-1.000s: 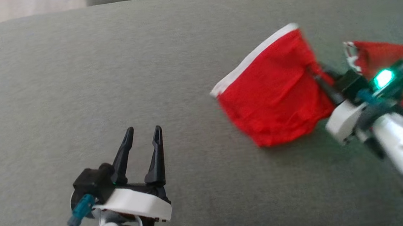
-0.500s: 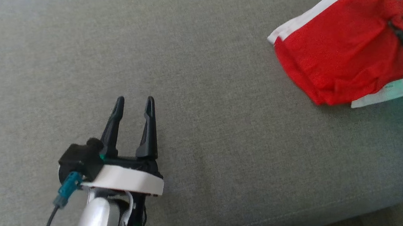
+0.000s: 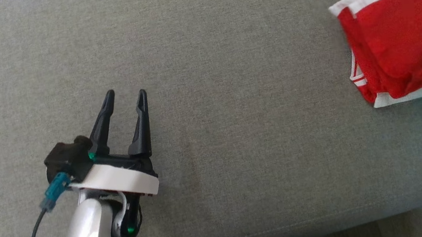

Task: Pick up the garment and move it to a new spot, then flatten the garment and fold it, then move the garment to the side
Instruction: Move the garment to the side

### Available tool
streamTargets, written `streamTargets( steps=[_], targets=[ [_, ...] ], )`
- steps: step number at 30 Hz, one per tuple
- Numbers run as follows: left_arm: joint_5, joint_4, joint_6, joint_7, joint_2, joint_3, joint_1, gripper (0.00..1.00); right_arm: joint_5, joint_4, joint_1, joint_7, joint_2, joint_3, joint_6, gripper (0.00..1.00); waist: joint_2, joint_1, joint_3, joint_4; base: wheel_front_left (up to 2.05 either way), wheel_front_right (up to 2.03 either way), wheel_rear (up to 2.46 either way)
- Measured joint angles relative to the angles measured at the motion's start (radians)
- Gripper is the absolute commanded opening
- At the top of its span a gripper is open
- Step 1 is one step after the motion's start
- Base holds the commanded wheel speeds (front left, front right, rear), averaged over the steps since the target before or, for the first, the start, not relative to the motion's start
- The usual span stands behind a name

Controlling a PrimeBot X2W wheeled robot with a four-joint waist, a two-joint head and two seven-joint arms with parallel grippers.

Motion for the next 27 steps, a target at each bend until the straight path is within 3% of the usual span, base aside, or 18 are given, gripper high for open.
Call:
streamTargets(
  steps=[6,7,8,18,27],
  targets=[
    [0.000,0.000,-0.005,0.000,-0.001,-0.002,0.000,1.00,-0.023,-0.019,0.054,0.041,0.037,-0.071,0.000,0.00,0.0000,-0.0001,-0.005,-0.003,0.00,0.00,0.00],
    [0.000,0.000,-0.005,0.000,-0.001,-0.002,0.000,1.00,-0.025,-0.025,0.058,0.041,0.046,-0.083,0.000,0.63,0.0000,-0.0001,-0.005,-0.004,0.00,0.00,0.00],
    [0.000,0.001,-0.005,0.000,-0.001,-0.002,0.000,1.00,-0.026,-0.030,0.061,0.041,0.056,-0.100,0.000,1.00,0.0000,-0.0001,-0.006,-0.005,0.00,0.00,0.00],
    [-0.001,0.013,-0.005,0.000,-0.001,-0.004,0.001,1.00,-0.064,-0.061,0.067,-0.005,0.083,-0.151,0.000,1.00,0.0000,-0.0001,-0.042,0.000,0.00,0.00,0.00],
    [-0.033,0.016,0.017,0.000,-0.001,-0.005,0.022,1.00,-0.069,-0.114,0.064,-0.092,0.193,-0.146,0.000,1.00,0.0000,-0.0001,-0.129,0.023,0.00,0.00,0.00]
  ],
)
